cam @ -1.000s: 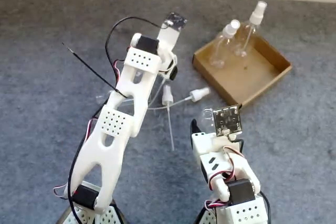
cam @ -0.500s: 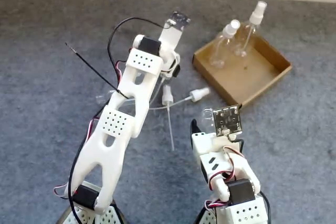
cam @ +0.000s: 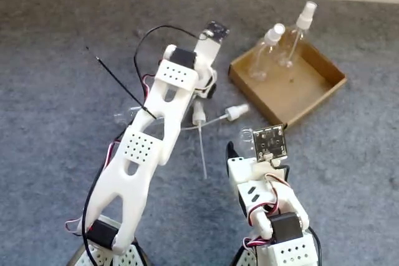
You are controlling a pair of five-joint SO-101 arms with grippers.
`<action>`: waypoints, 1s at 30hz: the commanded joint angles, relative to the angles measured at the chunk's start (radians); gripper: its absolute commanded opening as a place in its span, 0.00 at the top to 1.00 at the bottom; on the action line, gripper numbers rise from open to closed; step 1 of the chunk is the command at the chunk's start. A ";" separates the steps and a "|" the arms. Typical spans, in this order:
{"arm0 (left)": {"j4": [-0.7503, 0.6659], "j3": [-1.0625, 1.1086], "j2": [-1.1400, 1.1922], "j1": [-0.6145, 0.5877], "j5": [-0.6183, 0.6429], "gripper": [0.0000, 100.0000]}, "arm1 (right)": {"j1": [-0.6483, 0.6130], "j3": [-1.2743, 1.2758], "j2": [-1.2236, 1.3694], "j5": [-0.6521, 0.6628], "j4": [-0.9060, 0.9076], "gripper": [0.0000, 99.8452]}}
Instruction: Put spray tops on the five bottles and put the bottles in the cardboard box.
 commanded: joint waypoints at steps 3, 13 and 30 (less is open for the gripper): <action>-0.008 -0.031 -0.013 0.005 -0.015 0.92 | -0.012 0.035 -0.015 -0.002 -0.024 0.83; -0.006 -0.077 -0.025 0.005 -0.015 0.93 | -0.013 0.035 -0.015 -0.002 -0.024 0.83; 0.157 -0.223 -0.188 0.013 -0.014 0.99 | -0.067 0.036 -0.015 -0.006 -0.024 0.83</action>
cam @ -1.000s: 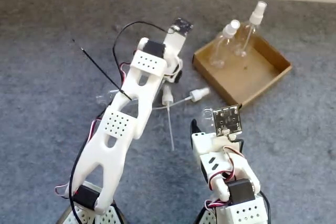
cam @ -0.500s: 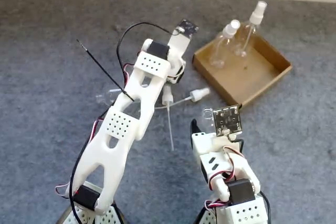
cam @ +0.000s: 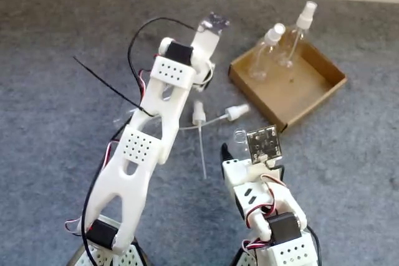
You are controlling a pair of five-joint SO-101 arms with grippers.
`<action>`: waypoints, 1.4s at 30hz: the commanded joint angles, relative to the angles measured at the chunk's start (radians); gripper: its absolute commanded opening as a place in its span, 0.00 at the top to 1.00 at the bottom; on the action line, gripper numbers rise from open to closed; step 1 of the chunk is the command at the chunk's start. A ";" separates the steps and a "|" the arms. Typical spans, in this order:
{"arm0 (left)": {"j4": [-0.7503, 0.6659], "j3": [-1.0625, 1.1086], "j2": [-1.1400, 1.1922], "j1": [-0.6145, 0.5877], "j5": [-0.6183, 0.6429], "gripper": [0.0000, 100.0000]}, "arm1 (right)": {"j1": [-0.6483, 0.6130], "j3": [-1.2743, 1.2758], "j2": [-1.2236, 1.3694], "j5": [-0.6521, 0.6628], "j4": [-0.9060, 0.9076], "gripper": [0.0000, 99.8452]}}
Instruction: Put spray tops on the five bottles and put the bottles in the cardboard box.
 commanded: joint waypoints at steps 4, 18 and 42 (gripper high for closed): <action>0.023 -0.051 -0.269 0.022 -0.008 0.99 | -0.016 0.036 -0.015 -0.005 -0.025 0.83; 0.077 0.056 -0.750 0.041 0.000 0.99 | -0.108 0.171 -0.013 -0.006 -0.415 0.83; -0.477 1.405 -1.797 0.280 -0.003 0.99 | -0.260 0.171 -0.013 -0.003 -0.433 0.83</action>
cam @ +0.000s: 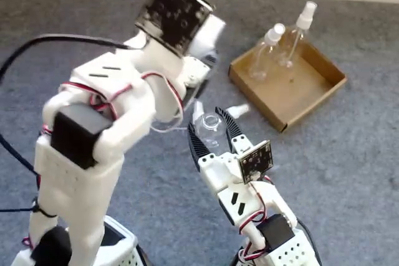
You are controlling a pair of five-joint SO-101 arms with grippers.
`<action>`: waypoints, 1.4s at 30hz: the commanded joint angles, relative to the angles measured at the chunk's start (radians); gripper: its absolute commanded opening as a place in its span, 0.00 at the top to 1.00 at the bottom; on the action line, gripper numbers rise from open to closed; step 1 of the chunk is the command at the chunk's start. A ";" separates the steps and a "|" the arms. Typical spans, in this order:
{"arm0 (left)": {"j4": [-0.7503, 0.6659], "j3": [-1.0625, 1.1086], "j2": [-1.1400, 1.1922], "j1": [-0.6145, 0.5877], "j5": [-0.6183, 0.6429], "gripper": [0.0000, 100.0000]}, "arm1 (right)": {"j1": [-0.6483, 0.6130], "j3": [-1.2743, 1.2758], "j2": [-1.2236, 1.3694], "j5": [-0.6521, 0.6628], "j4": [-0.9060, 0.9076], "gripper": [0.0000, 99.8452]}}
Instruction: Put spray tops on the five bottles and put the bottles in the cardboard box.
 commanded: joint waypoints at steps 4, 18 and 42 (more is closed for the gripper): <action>-0.399 0.367 -0.191 0.142 -0.002 0.99 | -0.012 0.171 -0.013 -0.003 0.077 0.83; -1.149 1.036 -0.526 0.147 0.075 1.00 | 0.099 0.171 -0.013 -0.009 0.102 0.83; -1.642 1.331 -0.616 0.143 0.298 0.99 | 0.022 0.171 -0.013 -0.011 0.125 0.83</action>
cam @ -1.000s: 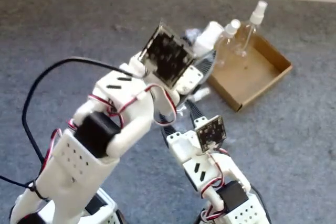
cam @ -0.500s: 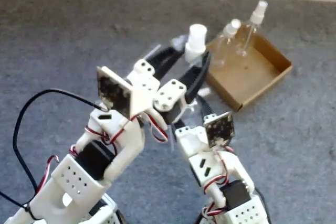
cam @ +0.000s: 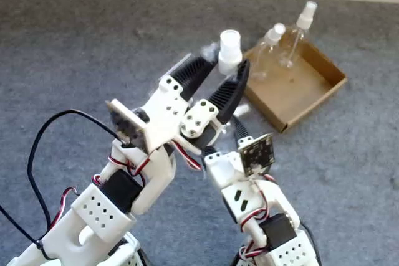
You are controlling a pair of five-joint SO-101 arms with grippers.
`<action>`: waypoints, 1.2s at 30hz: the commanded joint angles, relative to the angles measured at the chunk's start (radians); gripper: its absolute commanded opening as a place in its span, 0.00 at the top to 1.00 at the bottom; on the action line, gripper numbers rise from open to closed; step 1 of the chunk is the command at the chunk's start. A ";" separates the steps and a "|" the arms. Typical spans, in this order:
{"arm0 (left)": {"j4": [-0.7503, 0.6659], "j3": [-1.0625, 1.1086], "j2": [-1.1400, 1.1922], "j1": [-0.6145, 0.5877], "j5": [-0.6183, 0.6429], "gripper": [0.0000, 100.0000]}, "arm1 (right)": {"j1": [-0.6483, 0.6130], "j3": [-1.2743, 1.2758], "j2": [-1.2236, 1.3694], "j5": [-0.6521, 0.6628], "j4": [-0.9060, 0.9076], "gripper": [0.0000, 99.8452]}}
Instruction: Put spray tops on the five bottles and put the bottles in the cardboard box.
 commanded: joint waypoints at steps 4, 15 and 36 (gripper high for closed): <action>-0.075 -0.005 -0.030 0.005 0.009 0.99 | -0.030 0.171 -0.013 -0.011 0.024 0.83; -0.081 0.094 -0.030 0.004 0.009 0.99 | -0.027 0.171 -0.013 -0.009 0.024 0.83; -0.075 0.308 -0.030 0.012 0.009 0.99 | 0.051 0.171 -0.015 -0.009 0.022 0.83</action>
